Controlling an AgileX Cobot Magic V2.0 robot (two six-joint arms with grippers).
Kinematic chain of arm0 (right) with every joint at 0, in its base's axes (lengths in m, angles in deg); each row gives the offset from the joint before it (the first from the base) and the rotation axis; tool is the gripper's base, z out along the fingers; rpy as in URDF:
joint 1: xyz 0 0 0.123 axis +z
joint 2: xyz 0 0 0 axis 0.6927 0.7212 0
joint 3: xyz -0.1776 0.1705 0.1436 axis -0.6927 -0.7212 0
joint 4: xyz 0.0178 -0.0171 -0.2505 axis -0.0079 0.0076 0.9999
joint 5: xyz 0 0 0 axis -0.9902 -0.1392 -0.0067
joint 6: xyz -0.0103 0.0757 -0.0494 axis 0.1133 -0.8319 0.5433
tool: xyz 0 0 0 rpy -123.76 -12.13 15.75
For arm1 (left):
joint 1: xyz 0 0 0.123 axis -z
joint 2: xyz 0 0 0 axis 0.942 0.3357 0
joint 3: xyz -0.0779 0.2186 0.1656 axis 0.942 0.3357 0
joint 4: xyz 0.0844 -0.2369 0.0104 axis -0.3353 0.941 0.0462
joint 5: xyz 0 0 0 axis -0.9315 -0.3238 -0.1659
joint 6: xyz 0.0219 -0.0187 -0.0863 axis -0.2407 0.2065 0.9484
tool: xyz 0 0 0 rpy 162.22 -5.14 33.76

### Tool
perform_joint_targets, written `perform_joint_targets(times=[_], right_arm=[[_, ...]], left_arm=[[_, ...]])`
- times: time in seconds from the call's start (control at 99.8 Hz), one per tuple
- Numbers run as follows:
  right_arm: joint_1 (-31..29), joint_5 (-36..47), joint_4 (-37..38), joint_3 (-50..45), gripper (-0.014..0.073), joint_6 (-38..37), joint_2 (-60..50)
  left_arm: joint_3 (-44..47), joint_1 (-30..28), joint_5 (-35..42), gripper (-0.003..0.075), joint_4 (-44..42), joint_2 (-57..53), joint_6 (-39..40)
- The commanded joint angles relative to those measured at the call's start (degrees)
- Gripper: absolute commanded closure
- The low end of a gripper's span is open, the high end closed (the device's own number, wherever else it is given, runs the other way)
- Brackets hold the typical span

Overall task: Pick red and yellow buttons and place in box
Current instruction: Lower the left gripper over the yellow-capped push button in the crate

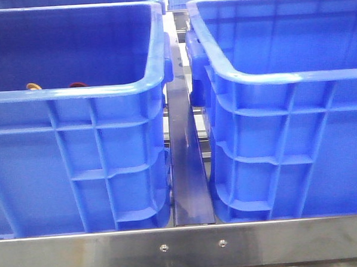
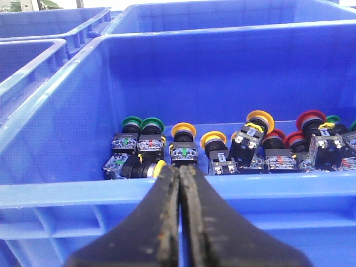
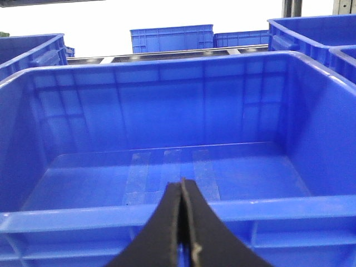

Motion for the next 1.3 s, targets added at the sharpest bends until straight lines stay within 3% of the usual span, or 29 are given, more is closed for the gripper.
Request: perform_joint_targets(times=[0.0,0.501,0.972,1.293], right_arm=[[-0.3,4.7,-0.1,-0.3,0.0695,0.3,-1.3],[-0.3,4.7,-0.1,-0.3,0.0695,0.3,-1.3],[-0.3,4.7,-0.1,-0.3,0.0695,0.3,-1.3],[-0.3,4.7,-0.1,-0.3,0.0695,0.3,-1.3]], left_arm=[[1.1,0.5,4.6,0.0741,0.1,-1.7,0.7],[-2.3,0.5,4.1,0.0741,0.6,-1.7,0.7],[-17.5,0.5,-15.2,0.0741,0.7,-1.2,0.7],[-26.1,0.5,-25.9,0.0741,0.8,9.4,0.7]])
